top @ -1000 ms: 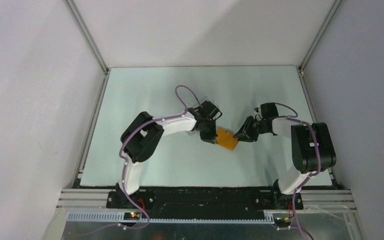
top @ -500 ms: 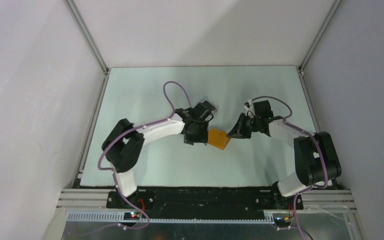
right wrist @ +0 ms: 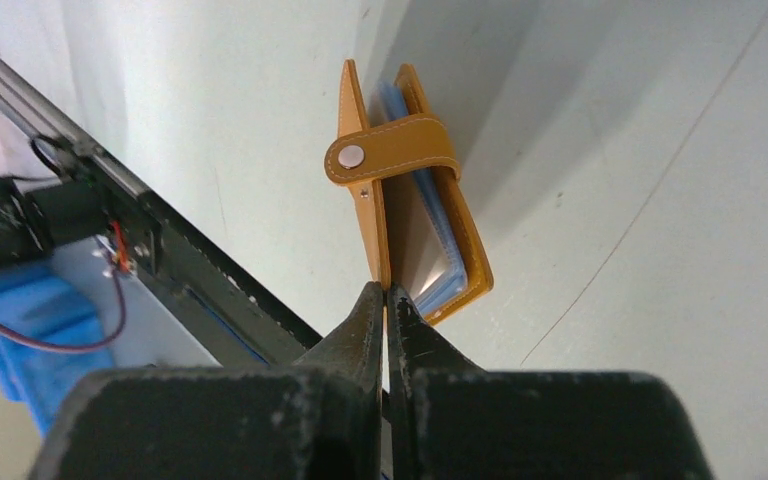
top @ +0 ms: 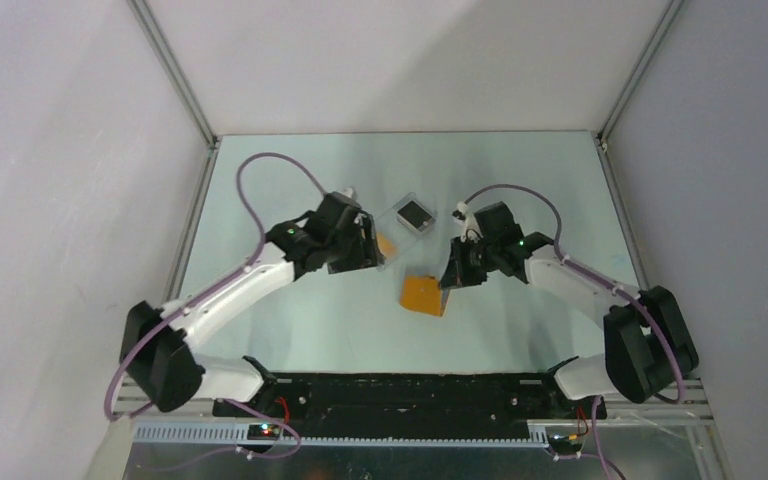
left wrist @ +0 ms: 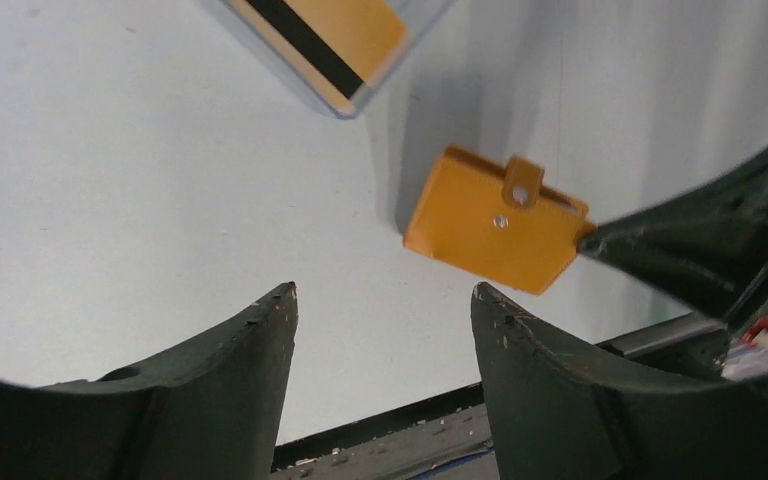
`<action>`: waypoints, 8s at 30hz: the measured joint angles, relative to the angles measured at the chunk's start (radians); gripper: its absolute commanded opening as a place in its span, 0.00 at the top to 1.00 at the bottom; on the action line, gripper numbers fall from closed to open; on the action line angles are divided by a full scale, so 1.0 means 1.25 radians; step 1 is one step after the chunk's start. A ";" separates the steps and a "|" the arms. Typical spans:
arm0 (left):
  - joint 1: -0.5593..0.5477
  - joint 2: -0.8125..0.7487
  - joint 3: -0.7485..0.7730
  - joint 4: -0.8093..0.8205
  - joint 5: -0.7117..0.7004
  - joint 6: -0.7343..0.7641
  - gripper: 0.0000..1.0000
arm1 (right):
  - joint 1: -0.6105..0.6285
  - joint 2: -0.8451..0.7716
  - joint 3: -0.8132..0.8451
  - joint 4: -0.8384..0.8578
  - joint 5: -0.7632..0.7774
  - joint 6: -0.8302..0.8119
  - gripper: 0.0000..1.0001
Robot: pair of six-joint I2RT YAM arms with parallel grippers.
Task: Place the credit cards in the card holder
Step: Open the card holder at the center of the board.
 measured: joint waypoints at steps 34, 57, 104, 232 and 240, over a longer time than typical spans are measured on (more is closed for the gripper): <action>0.009 0.159 0.070 0.071 0.168 -0.018 0.90 | 0.006 -0.060 -0.021 -0.060 0.094 0.033 1.00; -0.084 0.476 0.261 0.095 0.248 -0.037 1.00 | -0.035 -0.023 -0.022 -0.065 0.060 0.019 1.00; 0.109 -0.009 -0.012 0.001 0.013 -0.003 0.53 | 0.702 -0.200 -0.100 -0.034 0.787 -0.149 1.00; 0.143 -0.378 -0.349 0.094 0.052 -0.204 0.43 | 0.438 0.316 0.236 -0.148 0.012 0.124 0.19; 0.123 -0.338 -0.353 0.095 0.081 -0.203 0.49 | 0.425 0.354 0.279 -0.142 0.011 0.143 0.17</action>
